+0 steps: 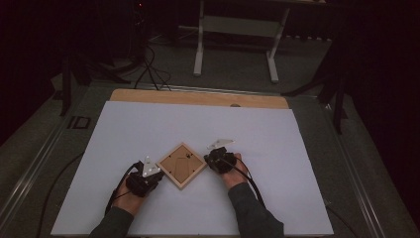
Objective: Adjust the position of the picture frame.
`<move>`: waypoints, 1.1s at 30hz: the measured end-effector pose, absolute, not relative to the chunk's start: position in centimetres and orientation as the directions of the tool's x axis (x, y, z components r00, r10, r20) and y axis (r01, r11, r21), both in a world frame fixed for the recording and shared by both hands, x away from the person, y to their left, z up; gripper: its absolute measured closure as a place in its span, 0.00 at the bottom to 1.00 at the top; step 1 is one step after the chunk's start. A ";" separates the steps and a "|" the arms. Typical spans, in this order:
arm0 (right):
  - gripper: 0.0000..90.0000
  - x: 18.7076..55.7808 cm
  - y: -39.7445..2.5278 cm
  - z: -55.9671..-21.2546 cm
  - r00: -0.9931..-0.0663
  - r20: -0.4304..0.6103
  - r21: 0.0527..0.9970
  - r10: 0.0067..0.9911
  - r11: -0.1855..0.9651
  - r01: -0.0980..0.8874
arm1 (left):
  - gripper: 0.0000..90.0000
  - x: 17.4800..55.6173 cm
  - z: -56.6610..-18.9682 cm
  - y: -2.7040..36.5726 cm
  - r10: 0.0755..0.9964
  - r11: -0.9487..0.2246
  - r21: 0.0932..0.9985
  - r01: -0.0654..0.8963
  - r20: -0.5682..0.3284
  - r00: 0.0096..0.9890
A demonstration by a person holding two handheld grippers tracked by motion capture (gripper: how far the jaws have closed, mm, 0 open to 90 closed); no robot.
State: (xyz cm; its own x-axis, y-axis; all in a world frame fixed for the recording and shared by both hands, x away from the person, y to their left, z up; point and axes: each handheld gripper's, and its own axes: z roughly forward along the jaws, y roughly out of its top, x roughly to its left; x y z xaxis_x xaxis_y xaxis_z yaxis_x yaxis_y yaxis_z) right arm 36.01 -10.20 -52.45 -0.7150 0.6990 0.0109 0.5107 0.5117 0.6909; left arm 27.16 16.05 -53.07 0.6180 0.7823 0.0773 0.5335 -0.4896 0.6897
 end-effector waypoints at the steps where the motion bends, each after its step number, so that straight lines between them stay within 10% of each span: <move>1: 1.00 36.0 -10.2 -52.4 -0.715 0.012 0.691 0.699 0.511 0.511 | 1.00 27.2 -53.1 16.0 0.781 -0.492 0.689 0.533 0.079 0.619; 33: 1.00 35.0 -11.2 -52.3 -0.715 0.013 0.689 0.699 0.512 0.513 | 1.00 28.8 -52.8 14.6 0.813 -0.431 0.720 0.544 0.048 0.580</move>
